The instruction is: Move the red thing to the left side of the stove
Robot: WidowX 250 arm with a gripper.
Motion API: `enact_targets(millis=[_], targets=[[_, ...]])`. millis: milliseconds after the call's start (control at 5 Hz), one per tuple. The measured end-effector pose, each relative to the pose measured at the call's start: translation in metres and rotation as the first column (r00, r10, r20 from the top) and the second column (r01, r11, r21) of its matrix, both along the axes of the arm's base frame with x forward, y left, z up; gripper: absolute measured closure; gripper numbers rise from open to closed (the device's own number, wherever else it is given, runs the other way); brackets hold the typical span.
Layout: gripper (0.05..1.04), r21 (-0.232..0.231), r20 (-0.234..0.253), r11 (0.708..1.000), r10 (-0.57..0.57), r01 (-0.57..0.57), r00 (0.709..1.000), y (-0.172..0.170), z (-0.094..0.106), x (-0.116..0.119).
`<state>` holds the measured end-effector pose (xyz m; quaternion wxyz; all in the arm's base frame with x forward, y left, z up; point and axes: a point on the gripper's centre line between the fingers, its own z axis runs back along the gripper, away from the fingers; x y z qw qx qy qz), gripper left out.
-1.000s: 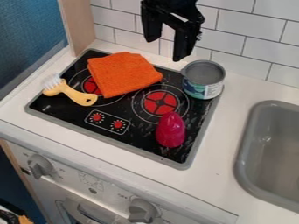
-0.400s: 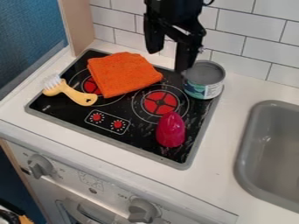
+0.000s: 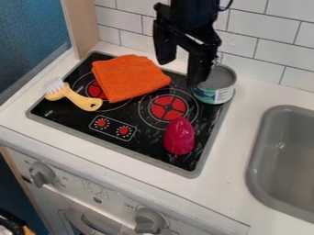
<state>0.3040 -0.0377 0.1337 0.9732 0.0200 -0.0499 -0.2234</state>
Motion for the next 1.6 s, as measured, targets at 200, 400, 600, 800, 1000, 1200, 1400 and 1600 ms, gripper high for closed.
enact_targets(millis=[200,400,600,800,1000,1200,1400,1600], targets=[[0.077,0.019,-0.008,0.998,-0.052,0.053,0.999,-0.01,0.0,-0.013],[0.077,-0.033,-0.008,0.997,-0.075,0.075,0.997,-0.017,-0.007,-0.025],[0.077,-0.023,-0.014,0.993,-0.116,0.116,0.993,-0.026,-0.022,-0.023],[0.077,-0.024,-0.041,0.993,-0.12,0.12,0.992,-0.029,-0.037,-0.022],[0.077,0.027,-0.079,0.99,-0.135,0.137,0.988,-0.027,-0.059,-0.021],[0.077,0.06,-0.094,0.991,-0.116,0.122,0.989,-0.022,-0.066,-0.023],[0.077,0.066,-0.141,0.991,-0.108,0.118,0.984,-0.018,-0.079,-0.027],[0.077,0.071,-0.152,0.991,-0.103,0.115,0.983,-0.016,-0.084,-0.032]])
